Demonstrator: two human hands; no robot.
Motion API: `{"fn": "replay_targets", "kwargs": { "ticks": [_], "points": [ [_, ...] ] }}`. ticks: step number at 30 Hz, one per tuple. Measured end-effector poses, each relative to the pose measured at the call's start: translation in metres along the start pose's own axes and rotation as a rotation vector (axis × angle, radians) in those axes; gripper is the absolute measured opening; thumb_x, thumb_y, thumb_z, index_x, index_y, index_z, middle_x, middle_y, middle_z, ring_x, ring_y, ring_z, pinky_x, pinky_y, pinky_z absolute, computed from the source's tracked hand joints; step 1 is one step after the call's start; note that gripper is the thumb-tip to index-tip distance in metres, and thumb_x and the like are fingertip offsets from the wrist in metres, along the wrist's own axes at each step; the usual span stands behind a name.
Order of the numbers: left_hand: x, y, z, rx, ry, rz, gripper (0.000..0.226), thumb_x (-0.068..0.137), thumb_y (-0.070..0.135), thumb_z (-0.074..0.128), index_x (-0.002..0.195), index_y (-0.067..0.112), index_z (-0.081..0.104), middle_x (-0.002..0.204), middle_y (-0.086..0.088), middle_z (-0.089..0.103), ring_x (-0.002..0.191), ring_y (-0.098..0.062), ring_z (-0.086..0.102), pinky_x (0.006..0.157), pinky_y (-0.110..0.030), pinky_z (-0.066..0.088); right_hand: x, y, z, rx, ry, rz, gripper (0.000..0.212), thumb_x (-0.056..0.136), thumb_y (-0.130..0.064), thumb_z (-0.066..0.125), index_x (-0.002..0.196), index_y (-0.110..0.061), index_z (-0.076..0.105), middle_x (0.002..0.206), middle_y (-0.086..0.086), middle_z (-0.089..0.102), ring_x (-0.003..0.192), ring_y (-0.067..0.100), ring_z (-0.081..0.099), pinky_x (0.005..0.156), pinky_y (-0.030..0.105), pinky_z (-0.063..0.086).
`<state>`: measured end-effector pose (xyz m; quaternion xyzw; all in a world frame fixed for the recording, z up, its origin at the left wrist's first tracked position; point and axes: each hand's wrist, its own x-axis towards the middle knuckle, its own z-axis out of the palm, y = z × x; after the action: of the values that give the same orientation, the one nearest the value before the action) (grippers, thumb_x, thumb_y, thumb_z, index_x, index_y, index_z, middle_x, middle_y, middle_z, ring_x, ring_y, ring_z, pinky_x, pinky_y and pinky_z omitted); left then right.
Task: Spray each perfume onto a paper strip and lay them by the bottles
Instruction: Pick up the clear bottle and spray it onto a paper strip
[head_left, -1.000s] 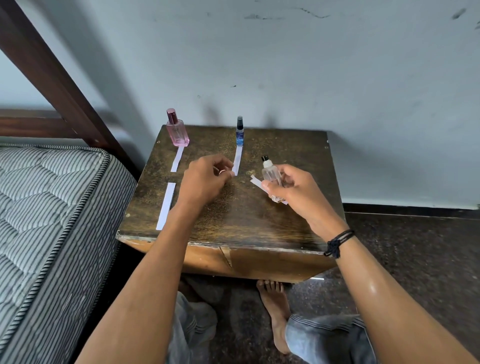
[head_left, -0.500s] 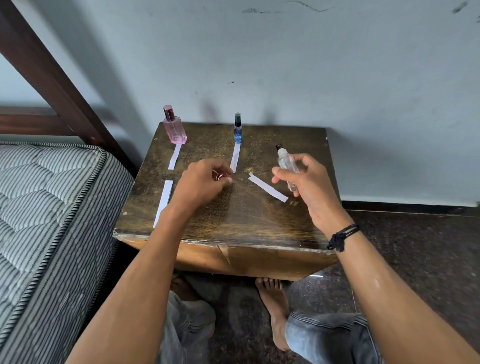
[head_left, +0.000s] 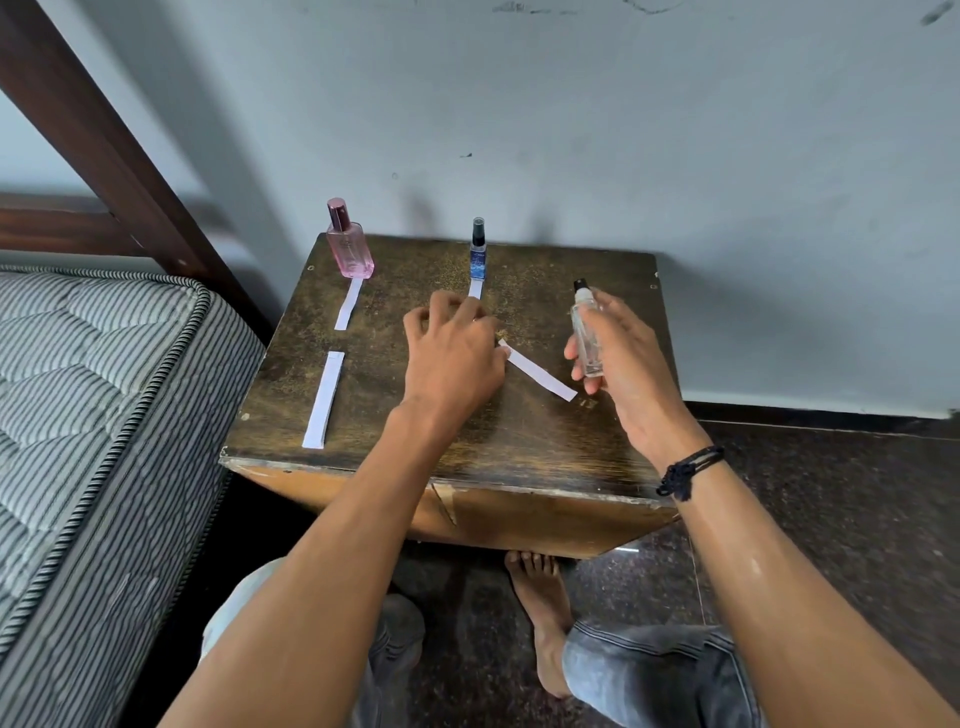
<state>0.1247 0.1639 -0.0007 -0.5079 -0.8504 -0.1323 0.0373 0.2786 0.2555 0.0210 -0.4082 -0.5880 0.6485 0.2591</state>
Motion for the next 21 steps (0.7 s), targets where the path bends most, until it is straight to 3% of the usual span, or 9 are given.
{"fn": "replay_targets", "kwargs": {
  "ticks": [8, 15, 18, 21],
  "points": [
    [0.010, 0.000, 0.006, -0.027, -0.005, -0.017, 0.021, 0.094, 0.030, 0.061, 0.102, 0.017, 0.075, 0.115, 0.002, 0.067, 0.122, -0.027, 0.042, 0.101, -0.048, 0.030, -0.006, -0.006, -0.006, -0.084, -0.037, -0.025, 0.055, 0.089, -0.028, 0.079, 0.138, -0.045, 0.059, 0.106, 0.002, 0.072, 0.075, 0.013, 0.062, 0.048, 0.026, 0.042],
    [0.018, -0.003, -0.003, -0.221, -0.021, -0.024, 0.016, 0.093, 0.023, 0.061, 0.097, 0.018, 0.076, 0.103, 0.003, 0.071, 0.118, -0.022, 0.044, 0.094, -0.040, 0.027, -0.004, -0.006, -0.009, -0.112, -0.096, -0.016, 0.049, 0.084, -0.030, 0.083, 0.123, -0.054, 0.063, 0.118, 0.029, 0.062, 0.076, 0.020, 0.056, 0.049, 0.028, 0.036],
    [0.023, -0.009, -0.016, -0.348, -0.077, 0.016, 0.013, 0.090, 0.024, 0.063, 0.090, 0.019, 0.076, 0.086, 0.004, 0.072, 0.103, -0.018, 0.057, 0.095, -0.037, 0.040, -0.003, -0.006, -0.010, -0.150, -0.138, -0.004, 0.049, 0.083, -0.029, 0.082, 0.119, -0.055, 0.063, 0.112, 0.030, 0.060, 0.078, 0.022, 0.053, 0.050, 0.026, 0.036],
    [0.023, -0.014, -0.024, -0.430, -0.128, 0.033, 0.009, 0.087, 0.020, 0.069, 0.085, 0.016, 0.077, 0.080, 0.004, 0.074, 0.082, -0.014, 0.068, 0.083, -0.028, 0.051, -0.003, -0.004, -0.011, -0.173, -0.227, 0.024, 0.048, 0.085, -0.022, 0.080, 0.118, -0.052, 0.064, 0.099, 0.015, 0.062, 0.069, 0.015, 0.053, 0.044, 0.017, 0.038]
  ]
}}
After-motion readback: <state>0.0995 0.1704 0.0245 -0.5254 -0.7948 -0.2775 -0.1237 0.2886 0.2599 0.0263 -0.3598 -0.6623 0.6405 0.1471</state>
